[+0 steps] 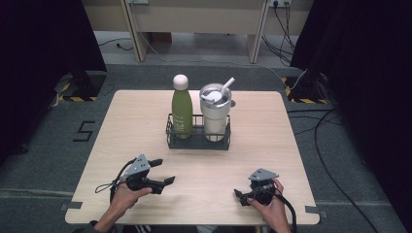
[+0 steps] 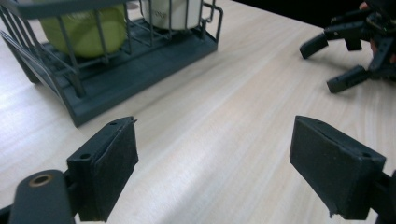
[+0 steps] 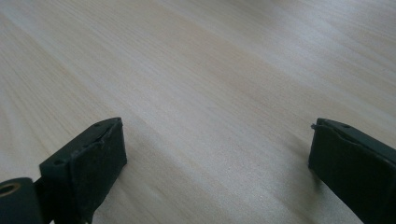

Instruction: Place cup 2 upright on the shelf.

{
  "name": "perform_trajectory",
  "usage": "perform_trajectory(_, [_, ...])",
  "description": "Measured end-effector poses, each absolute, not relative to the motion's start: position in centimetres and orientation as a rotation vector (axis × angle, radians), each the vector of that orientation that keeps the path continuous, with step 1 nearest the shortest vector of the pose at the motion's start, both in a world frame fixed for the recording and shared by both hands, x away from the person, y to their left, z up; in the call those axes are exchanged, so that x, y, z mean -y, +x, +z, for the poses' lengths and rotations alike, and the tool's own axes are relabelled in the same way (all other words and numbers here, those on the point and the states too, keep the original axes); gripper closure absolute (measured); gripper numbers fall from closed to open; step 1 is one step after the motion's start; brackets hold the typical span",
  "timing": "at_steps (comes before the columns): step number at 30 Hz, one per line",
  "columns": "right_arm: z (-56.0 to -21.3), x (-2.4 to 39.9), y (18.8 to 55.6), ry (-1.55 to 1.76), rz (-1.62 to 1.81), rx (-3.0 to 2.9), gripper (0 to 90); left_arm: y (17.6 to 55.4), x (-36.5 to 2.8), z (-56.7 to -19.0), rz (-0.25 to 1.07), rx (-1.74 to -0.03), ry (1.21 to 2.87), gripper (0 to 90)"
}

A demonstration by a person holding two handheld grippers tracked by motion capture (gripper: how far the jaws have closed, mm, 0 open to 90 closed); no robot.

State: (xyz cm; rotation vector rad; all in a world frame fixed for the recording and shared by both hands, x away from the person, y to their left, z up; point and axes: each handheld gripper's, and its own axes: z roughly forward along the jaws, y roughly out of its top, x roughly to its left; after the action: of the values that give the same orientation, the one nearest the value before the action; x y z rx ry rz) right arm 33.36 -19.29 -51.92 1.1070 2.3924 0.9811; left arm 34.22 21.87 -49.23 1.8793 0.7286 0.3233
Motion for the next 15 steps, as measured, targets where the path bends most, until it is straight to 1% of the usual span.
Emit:
perform_trajectory(4, [-51.9, 19.3, 33.4, 1.107, 0.981, -2.393, 4.5, 33.8, -21.8, -50.2, 0.324, -0.724, 1.919, 14.9])
perform_trajectory(9, [-51.9, 19.3, 33.4, 1.107, 0.982, -2.393, 4.5, 33.3, -21.8, -50.6, 0.305, -0.719, 1.943, 14.9])
perform_trajectory(15, [-51.9, 19.3, 33.4, 1.106, 0.981, -2.393, 4.4, 32.7, -21.8, -50.8, 0.335, -0.696, 1.993, 14.9])
